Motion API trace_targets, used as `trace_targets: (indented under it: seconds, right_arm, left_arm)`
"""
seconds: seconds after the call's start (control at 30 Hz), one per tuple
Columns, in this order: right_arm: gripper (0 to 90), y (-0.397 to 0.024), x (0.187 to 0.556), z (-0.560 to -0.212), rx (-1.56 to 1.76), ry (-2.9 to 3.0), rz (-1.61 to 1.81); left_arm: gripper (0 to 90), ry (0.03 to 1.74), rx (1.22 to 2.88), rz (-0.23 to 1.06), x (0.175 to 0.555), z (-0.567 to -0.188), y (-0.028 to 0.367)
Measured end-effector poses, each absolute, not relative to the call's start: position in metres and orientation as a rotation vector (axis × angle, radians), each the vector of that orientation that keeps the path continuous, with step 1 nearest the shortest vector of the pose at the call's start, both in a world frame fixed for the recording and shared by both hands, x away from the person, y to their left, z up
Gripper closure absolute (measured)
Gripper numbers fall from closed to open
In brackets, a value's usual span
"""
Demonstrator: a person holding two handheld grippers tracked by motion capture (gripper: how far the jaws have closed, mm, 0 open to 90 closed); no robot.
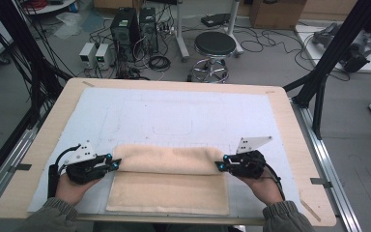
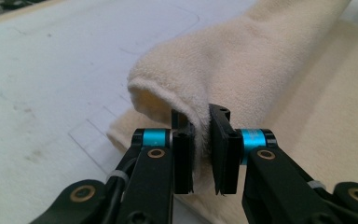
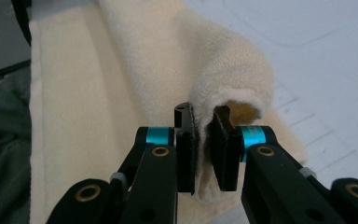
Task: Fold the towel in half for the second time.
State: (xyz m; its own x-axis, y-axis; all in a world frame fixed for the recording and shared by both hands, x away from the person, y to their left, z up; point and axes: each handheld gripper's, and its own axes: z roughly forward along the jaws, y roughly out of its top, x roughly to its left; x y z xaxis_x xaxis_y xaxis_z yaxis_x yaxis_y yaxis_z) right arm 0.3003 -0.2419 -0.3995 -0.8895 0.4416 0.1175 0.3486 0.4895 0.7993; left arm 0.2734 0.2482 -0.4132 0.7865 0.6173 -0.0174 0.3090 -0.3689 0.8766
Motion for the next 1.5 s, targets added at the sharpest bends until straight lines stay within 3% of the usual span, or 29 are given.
trace_targets:
  seconds: [0.2,0.33,0.6,0.73,1.03,1.23,1.3,1.33,1.37,1.5]
  right_arm:
    - [77.1,-0.243,0.294,-0.416,0.725,2.642,1.348]
    - [69.8,-0.249,0.291,-0.42,0.752,2.622,1.36]
    - [46.4,-0.26,0.291,-0.408,0.813,2.539,1.38]
    - [41.5,-0.255,0.299,-0.401,0.797,2.529,1.382]
    - [36.3,-0.253,0.324,-0.394,0.842,2.487,1.375]
    - [36.9,-0.242,0.344,-0.408,0.858,2.579,1.387]
    - [46.6,-0.238,0.346,-0.412,0.853,2.642,1.381]
    - [56.9,-0.236,0.346,-0.413,0.834,2.68,1.38]
    - [73.3,-0.233,0.343,-0.412,0.76,2.705,1.374]
    - [80.1,-0.234,0.334,-0.403,0.697,2.689,1.421]
  left_arm:
    - [75.2,0.725,2.003,0.346,0.267,-0.424,0.255]
    - [69.9,0.748,2.015,0.337,0.263,-0.426,0.264]
    - [46.6,0.788,1.976,0.346,0.263,-0.418,0.275]
    - [39.0,0.775,1.956,0.349,0.272,-0.412,0.269]
    - [34.3,0.793,1.924,0.328,0.305,-0.406,0.257]
    - [39.0,0.802,1.954,0.237,0.32,-0.416,0.251]
    - [53.3,0.782,1.963,0.183,0.321,-0.418,0.25]
    - [61.1,0.771,1.971,0.187,0.32,-0.418,0.249]
    - [75.7,0.753,1.974,0.182,0.319,-0.418,0.25]
    - [81.7,0.711,1.959,0.197,0.309,-0.411,0.254]
